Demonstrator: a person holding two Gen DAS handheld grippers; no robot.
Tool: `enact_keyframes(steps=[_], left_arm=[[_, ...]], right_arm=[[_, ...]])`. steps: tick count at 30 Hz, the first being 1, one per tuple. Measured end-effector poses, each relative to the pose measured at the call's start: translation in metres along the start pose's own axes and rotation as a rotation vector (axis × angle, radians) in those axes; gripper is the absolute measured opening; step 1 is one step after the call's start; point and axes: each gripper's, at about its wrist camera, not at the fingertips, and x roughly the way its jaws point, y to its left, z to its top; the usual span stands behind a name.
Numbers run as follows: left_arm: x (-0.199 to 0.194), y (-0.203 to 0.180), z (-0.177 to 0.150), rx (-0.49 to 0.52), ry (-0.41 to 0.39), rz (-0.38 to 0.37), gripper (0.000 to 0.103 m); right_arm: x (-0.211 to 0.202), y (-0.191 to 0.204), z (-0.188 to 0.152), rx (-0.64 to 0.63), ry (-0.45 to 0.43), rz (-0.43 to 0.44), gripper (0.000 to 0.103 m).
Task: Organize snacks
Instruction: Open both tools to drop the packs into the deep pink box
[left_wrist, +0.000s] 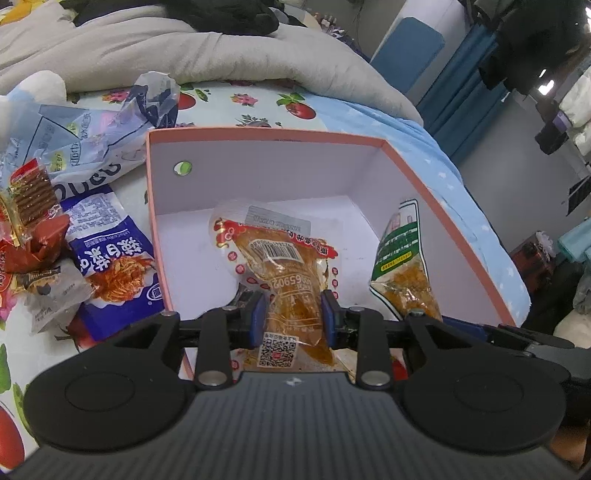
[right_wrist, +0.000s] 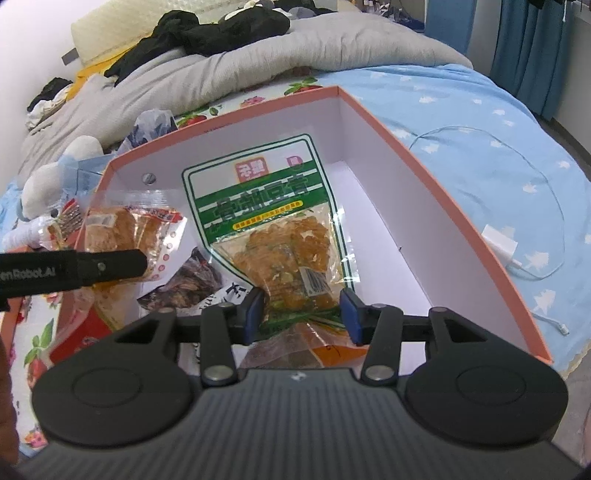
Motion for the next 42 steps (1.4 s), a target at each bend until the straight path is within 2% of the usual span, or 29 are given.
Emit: enact_keyframes(steps=[2, 7, 20, 32, 42], left_arm=[[-0.001, -0.002, 0.000, 0.009, 0.005, 0.011, 0.052], [-0.019, -0.005, -0.002, 0.026, -0.025, 0.011, 0.054], [-0.116, -0.017, -0.033, 0.032, -0.126, 0.014, 0.054], [-0.221, -0.012, -0.089, 0.004, -0.235, 0.028, 0.054], [-0.285, 0.003, -0.141, -0.030, -0.288, 0.061, 0.054]], right_arm=[[-0.001, 0.001, -0.001, -0.001, 0.004, -0.002, 0.053], [-0.010, 0.000, -0.002, 0.018, 0.007, 0.003, 0.059], [-0.081, 0.018, -0.028, 0.020, -0.079, 0.020, 0.059], [-0.156, 0.052, -0.069, -0.021, -0.170, 0.054, 0.059], [-0.197, 0.080, -0.110, -0.064, -0.205, 0.117, 0.059]])
